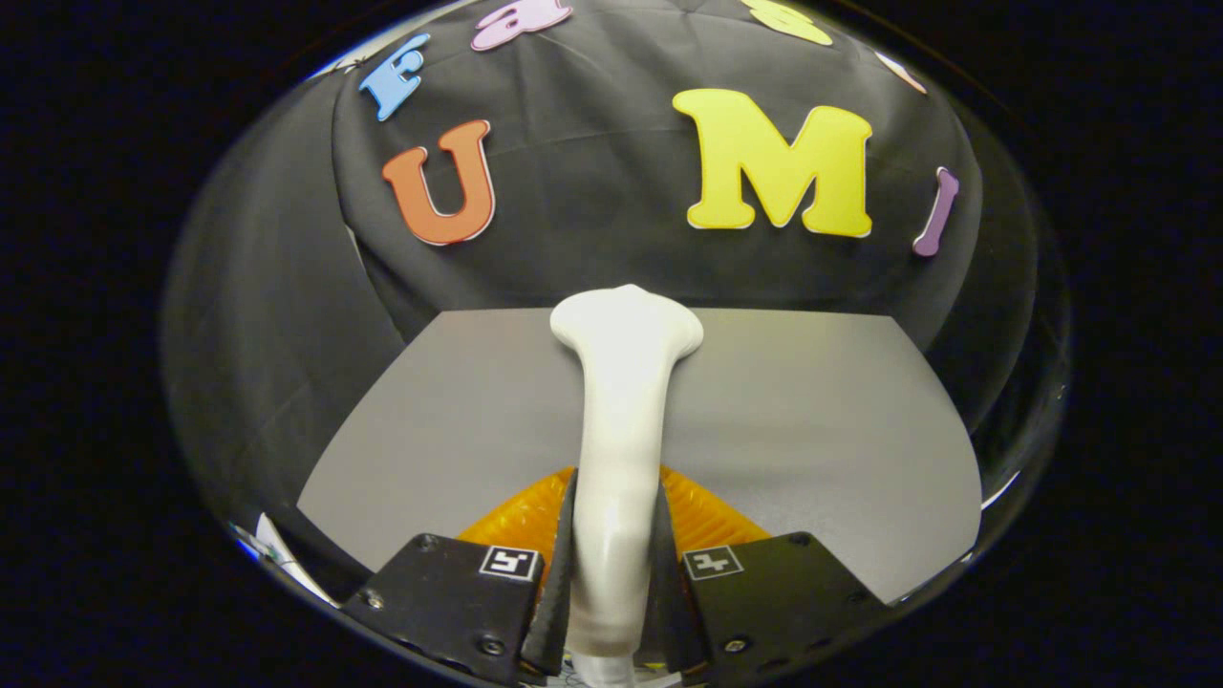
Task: Iron the clothes twice with a garment steamer, once on the left side and once on the right side.
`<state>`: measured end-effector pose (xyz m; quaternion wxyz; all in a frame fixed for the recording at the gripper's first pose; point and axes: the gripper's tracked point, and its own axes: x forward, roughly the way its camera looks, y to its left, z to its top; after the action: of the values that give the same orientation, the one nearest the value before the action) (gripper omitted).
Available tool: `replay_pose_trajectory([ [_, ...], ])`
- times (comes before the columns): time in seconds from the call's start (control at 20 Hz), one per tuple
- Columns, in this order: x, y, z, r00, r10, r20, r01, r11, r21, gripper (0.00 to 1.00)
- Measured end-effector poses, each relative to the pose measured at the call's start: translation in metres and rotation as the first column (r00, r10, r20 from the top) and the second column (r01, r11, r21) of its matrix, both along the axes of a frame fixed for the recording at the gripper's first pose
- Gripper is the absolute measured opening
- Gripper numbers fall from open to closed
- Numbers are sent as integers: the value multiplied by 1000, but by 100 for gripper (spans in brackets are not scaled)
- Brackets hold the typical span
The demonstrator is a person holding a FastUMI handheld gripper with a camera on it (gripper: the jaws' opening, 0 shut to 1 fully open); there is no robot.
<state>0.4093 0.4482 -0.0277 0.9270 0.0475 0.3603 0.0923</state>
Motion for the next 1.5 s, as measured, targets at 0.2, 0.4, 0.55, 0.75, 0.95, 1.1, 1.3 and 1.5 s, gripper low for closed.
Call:
replay_pose_trajectory([
  [0.2,-4,-1,8,1000,8,-6,-7,995,96,36],
  [0.4,-25,-22,29,998,6,57,-15,989,145,35],
  [0.55,-42,-50,49,995,-7,101,-10,985,170,35],
  [0.75,-75,-106,66,986,-57,154,27,981,192,35],
  [0.95,-117,-173,75,971,-135,196,94,974,205,35],
  [1.1,-155,-228,75,958,-193,213,156,971,181,35],
  [1.3,-206,-294,87,928,-263,263,229,962,152,35],
  [1.5,-244,-344,132,869,-322,377,276,946,173,35],
])
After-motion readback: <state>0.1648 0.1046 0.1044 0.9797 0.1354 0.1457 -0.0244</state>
